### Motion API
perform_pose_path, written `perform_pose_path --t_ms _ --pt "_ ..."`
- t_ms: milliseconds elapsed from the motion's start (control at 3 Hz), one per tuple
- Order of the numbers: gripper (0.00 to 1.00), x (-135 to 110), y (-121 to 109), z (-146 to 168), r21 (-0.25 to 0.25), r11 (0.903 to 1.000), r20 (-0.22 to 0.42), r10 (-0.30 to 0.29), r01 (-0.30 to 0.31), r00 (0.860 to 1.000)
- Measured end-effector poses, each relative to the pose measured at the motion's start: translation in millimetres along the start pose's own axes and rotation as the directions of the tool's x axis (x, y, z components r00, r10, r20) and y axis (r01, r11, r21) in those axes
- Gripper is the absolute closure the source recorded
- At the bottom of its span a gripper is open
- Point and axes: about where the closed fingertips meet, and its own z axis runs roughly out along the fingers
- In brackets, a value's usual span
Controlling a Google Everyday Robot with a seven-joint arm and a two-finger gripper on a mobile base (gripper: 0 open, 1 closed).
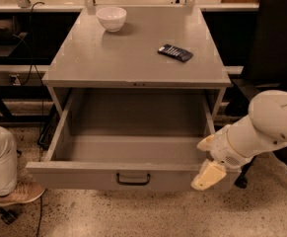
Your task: Open top drawer
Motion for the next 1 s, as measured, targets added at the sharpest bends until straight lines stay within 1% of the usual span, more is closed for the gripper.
perform_pose_path --t_ms 333,667,1000 --pt "0.00 9 -11 -19 0.021 0.9998 0.000 0.007 -0.007 1.000" --pt "0.00 41 -31 -71 0.111 0.9919 -0.005 0.063 -0.062 0.998" --pt "0.00 95 -58 -145 0.277 0.9433 0.018 0.185 -0.183 0.983"
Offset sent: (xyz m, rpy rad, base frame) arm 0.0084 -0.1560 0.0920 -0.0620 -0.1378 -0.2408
